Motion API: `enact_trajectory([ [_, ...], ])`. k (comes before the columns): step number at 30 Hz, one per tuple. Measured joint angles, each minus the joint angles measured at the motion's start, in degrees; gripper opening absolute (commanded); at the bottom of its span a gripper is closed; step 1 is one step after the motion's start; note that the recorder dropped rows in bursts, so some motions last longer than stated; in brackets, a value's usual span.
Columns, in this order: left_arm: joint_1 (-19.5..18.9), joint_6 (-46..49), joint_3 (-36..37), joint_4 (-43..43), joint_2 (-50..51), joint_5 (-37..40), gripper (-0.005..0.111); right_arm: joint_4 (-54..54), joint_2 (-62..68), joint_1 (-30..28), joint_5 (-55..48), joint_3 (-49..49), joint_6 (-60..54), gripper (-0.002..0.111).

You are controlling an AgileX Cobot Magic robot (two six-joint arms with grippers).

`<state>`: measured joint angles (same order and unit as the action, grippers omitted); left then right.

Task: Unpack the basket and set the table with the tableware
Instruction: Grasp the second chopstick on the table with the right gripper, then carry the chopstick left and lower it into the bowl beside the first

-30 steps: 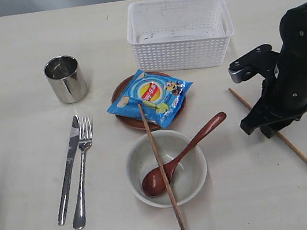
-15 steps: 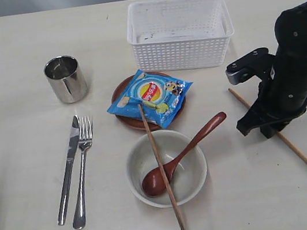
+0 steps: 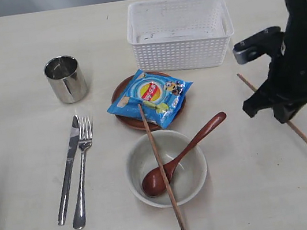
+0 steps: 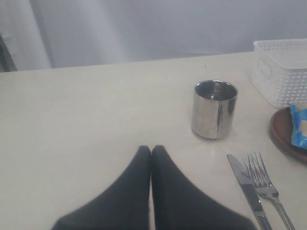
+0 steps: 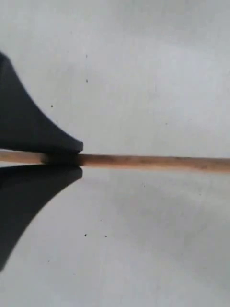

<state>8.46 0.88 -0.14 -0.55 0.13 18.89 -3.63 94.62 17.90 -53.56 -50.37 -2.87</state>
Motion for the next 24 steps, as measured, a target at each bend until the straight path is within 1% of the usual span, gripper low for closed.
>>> enact_trajectory([
  [4,0.00,0.00,0.00,0.00,0.00,0.00,0.000,5.03,-7.78,0.77,-4.16,-3.75,0.12,0.000],
  [6,0.00,0.00,0.00,0.00,0.00,0.00,0.000,8.80,-11.96,2.95,-4.57,-4.41,0.29,0.000],
  [7,0.00,0.00,0.00,0.00,0.00,0.00,0.000,12.41,-13.53,4.80,-4.65,-4.41,0.41,0.000],
  [10,0.00,0.00,0.00,0.00,0.00,0.00,0.000,18.38,-14.46,9.19,-4.89,-4.41,0.52,0.000],
  [15,0.00,0.00,0.00,0.00,0.00,0.00,0.000,23.40,-12.53,17.32,-1.81,-3.49,3.60,0.000],
  [18,0.00,0.00,0.00,0.00,0.00,0.00,0.000,24.87,-9.64,20.60,1.16,-3.49,5.47,0.000],
  [24,0.00,0.00,0.00,0.00,0.00,0.00,0.000,28.21,-2.33,22.24,4.63,-3.49,6.11,0.000],
])
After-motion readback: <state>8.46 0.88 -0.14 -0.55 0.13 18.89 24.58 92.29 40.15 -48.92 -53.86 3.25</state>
